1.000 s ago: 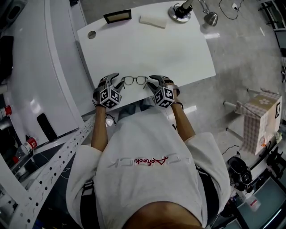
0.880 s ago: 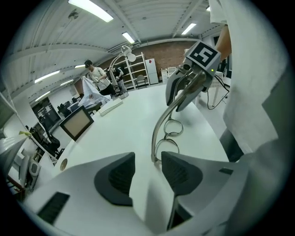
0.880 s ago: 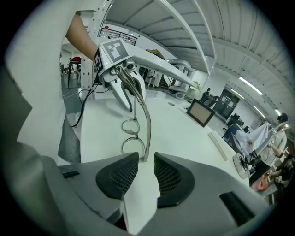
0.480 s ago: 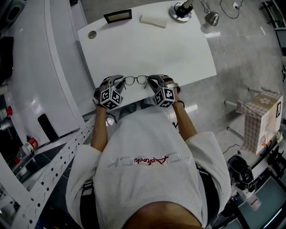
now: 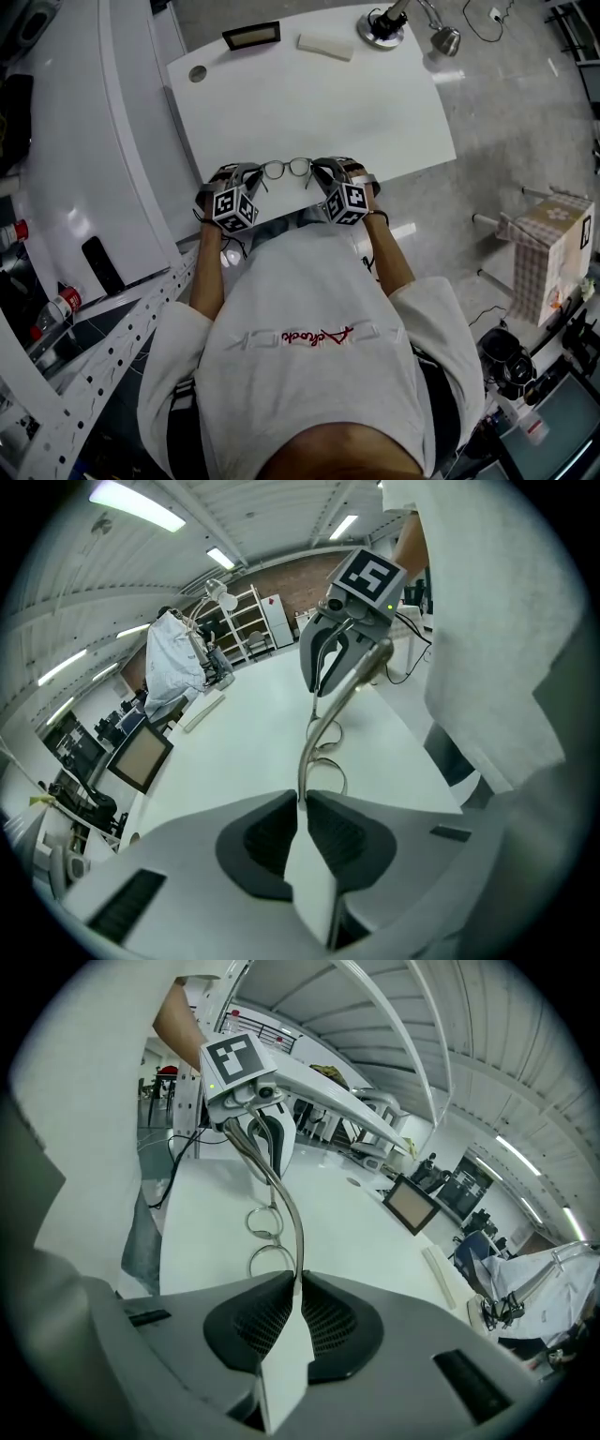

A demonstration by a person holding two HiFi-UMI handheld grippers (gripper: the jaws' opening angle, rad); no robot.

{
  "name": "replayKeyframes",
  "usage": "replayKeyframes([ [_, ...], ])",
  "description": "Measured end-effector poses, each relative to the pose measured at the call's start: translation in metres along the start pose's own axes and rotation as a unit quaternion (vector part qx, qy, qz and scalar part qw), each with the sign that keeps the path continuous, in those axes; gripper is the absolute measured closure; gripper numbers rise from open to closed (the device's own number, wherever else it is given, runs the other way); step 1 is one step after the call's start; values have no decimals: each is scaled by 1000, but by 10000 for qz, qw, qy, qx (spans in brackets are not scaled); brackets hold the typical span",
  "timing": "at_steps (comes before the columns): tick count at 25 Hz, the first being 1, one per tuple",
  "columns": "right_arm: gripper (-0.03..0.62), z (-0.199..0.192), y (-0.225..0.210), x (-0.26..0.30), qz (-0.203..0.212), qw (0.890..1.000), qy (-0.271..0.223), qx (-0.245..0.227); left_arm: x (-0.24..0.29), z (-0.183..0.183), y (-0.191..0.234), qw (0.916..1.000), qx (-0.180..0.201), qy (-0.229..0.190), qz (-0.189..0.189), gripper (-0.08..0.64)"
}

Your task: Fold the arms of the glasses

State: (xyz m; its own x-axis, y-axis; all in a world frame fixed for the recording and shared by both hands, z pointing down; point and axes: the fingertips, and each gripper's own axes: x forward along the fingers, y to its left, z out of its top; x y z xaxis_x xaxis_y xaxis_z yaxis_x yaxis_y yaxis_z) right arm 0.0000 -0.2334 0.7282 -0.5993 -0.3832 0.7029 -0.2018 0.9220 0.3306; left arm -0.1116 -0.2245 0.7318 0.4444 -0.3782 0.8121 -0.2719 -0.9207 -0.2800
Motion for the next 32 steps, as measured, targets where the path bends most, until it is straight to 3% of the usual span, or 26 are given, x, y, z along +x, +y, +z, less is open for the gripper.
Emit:
replayKeyframes([
  [14, 534, -3, -3, 2, 125, 9998, 30, 118, 21, 18, -2, 9984, 409, 58, -394, 503],
  [24, 534, -3, -2, 1, 312, 9995, 9, 59, 43, 21, -9, 9905, 779, 386, -1065, 503],
  [32, 534, -4, -3, 1, 432, 9991, 6, 53, 54, 20, -11, 9858, 739, 545, -1406, 505],
])
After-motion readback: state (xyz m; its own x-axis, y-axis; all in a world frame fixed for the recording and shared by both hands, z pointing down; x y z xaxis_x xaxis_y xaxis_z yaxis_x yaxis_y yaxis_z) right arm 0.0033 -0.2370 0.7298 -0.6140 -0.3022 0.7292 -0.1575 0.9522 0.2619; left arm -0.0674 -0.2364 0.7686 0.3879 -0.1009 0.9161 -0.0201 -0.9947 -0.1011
